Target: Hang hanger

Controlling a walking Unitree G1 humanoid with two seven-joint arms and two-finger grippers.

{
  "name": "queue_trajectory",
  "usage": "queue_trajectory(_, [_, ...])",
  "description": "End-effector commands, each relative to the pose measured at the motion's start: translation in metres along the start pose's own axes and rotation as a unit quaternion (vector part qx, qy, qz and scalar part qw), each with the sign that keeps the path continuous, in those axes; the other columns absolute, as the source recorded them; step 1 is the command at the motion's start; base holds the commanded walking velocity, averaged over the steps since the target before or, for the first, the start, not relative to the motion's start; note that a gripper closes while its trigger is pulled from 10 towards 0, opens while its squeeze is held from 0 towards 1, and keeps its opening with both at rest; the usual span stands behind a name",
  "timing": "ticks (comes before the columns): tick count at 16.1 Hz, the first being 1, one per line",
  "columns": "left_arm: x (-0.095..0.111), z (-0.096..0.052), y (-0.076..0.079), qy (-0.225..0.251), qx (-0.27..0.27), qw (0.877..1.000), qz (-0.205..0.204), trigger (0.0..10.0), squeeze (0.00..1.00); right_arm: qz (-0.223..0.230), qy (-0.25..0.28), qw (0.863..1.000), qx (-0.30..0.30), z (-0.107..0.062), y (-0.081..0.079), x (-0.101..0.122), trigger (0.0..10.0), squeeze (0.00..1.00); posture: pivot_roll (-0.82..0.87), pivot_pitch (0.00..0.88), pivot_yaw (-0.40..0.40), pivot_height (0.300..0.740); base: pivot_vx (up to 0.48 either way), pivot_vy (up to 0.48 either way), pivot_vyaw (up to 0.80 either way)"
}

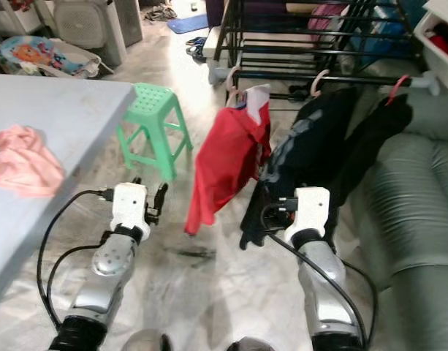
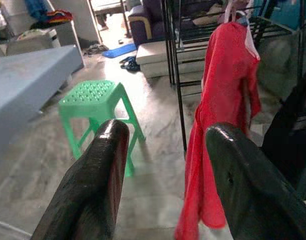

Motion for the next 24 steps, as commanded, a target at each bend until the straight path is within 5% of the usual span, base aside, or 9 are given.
queue_trajectory(1, [-0.004, 0.0, -0.004, -0.008, 0.003, 1.0, 0.001, 10.0, 0.0, 0.003, -0.001, 1.0, 0.006, 0.001, -0.004, 0.0, 10.0, 0.0, -0.05, 0.0, 0.007, 0.74, 0.0, -0.24, 0.0])
queue_trajectory(9, [-0.006, -0.001, -0.004, -0.01, 0.0, 1.0, 0.002, 10.0, 0.0, 0.0, -0.004, 1.0, -0.001, -0.002, 0.001, -0.001, 10.0, 0.0, -0.05, 0.0, 0.012, 0.74, 0.0, -0.266, 0.0])
queue_trajectory(24, [-0.014, -0.011, -0.013, -0.023, 0.023, 0.999, 0.012, 10.0, 0.0, 0.001, -0.005, 1.0, -0.022, -0.007, 0.005, -0.006, 10.0, 0.0, -0.04, 0.0, 0.035, 0.74, 0.0, 0.0, 0.0])
Point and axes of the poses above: a point about 5 cm out from each wrist's last joint towards the gripper, its own z axis pointing out of the wrist towards the gripper, its own x axis along the axis of the wrist's last joint, y = z × x, the point moved 4 cm from there along z, pointing out of the wrist towards the gripper, and after that the axes turned 8 degrees about z, right-handed, at the moved point
